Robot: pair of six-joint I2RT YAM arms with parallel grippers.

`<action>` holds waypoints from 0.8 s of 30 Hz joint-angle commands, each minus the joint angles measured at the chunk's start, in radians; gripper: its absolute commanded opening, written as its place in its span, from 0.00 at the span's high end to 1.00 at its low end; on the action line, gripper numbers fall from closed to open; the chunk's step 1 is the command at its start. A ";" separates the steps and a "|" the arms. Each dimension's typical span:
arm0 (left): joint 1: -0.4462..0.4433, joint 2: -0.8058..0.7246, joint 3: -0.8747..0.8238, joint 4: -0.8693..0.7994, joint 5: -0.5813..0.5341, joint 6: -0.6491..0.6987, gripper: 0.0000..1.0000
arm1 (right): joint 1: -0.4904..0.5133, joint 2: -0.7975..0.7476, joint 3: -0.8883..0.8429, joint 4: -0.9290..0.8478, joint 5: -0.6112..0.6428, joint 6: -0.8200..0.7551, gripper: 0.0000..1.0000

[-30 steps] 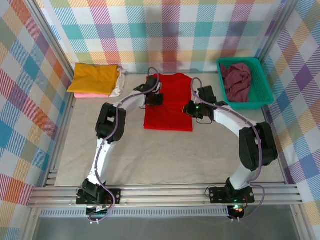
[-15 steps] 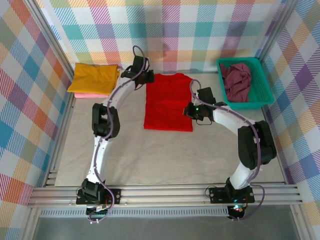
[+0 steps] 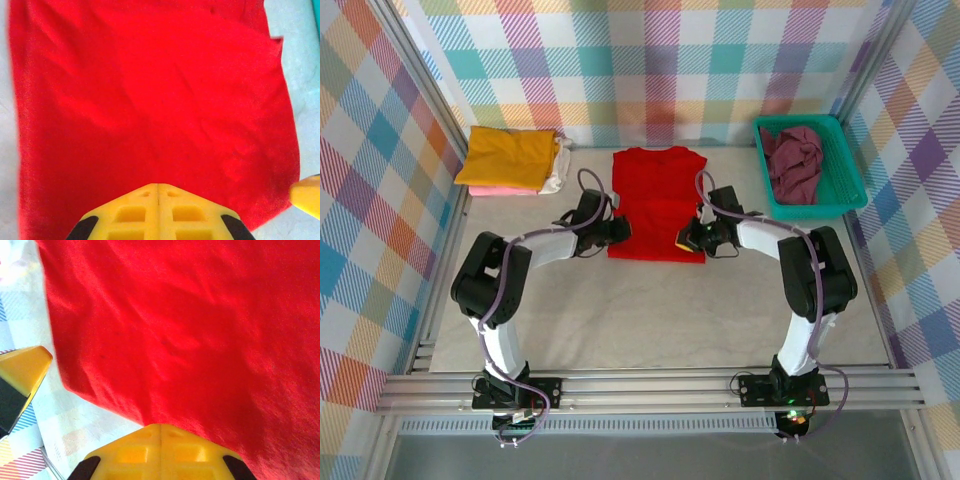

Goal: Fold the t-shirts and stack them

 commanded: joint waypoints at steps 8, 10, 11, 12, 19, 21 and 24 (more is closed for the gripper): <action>-0.005 0.031 -0.167 0.107 -0.026 -0.055 1.00 | -0.024 0.044 -0.099 0.089 0.002 0.022 1.00; -0.005 0.021 -0.210 0.115 -0.044 -0.062 1.00 | -0.026 0.044 -0.131 0.105 0.002 0.027 1.00; -0.005 0.014 -0.233 0.119 -0.051 -0.068 1.00 | -0.026 0.033 -0.153 0.115 0.004 0.031 1.00; -0.005 0.007 -0.253 0.119 -0.050 -0.070 1.00 | -0.024 0.022 -0.173 0.121 0.008 0.033 1.00; -0.030 -0.081 -0.455 0.141 -0.042 -0.146 1.00 | -0.024 -0.090 -0.343 0.116 0.018 0.043 1.00; -0.066 -0.129 -0.524 0.155 -0.048 -0.191 1.00 | -0.018 -0.143 -0.399 0.112 0.014 0.048 1.00; -0.115 -0.201 -0.565 0.074 -0.101 -0.219 1.00 | -0.004 -0.237 -0.467 0.077 0.032 0.057 1.00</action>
